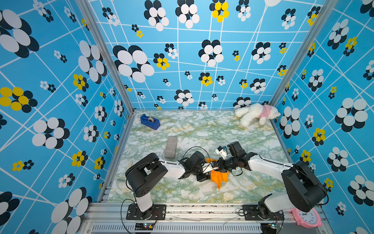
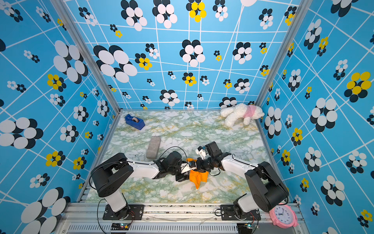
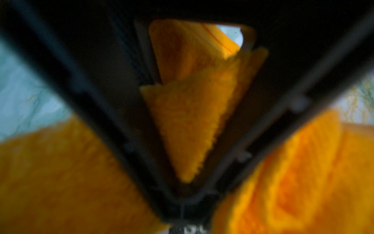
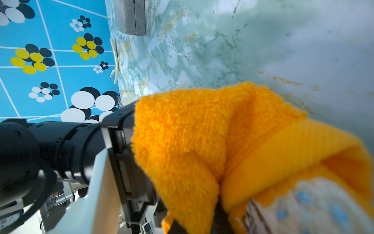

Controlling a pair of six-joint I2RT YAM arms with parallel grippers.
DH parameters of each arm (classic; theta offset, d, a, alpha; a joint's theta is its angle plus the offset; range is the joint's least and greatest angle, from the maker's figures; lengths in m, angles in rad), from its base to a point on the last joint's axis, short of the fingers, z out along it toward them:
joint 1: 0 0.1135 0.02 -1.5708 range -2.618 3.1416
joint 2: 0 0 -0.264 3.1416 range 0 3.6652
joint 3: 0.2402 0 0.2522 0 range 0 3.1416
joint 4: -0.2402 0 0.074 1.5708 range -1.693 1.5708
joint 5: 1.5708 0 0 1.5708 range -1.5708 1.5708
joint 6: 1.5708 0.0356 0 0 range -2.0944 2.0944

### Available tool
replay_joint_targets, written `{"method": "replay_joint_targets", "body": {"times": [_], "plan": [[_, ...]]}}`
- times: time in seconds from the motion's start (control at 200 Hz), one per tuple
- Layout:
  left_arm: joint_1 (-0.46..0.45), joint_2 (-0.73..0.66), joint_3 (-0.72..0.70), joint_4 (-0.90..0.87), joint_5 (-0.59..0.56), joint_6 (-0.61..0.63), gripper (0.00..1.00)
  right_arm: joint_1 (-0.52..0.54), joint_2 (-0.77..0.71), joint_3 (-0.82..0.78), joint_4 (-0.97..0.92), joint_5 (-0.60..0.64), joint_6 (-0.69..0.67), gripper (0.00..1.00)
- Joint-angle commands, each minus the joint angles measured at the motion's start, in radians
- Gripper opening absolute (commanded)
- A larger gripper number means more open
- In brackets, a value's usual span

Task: Wipe the eyeglass case
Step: Wipe the dirt from the eyeglass case.

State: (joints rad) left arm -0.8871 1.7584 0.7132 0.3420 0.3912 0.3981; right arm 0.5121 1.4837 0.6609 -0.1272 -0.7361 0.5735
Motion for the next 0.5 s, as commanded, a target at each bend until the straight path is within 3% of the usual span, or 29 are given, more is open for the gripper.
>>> {"method": "replay_joint_targets", "body": {"times": [0.0,0.28,0.4,0.495], "plan": [[-0.002,0.013,0.041,0.208,0.042,-0.008,0.31,0.015,0.043,-0.043,-0.044,0.038,0.013,0.02],[0.001,-0.008,0.032,0.188,0.037,-0.001,0.31,-0.131,-0.157,-0.040,-0.328,0.232,-0.125,0.00],[0.002,-0.005,0.038,0.182,0.039,0.002,0.30,-0.123,-0.126,-0.020,-0.291,0.192,-0.110,0.00],[0.002,-0.001,0.047,0.176,0.040,0.002,0.30,-0.037,-0.052,0.010,-0.227,0.178,-0.067,0.00]]}}
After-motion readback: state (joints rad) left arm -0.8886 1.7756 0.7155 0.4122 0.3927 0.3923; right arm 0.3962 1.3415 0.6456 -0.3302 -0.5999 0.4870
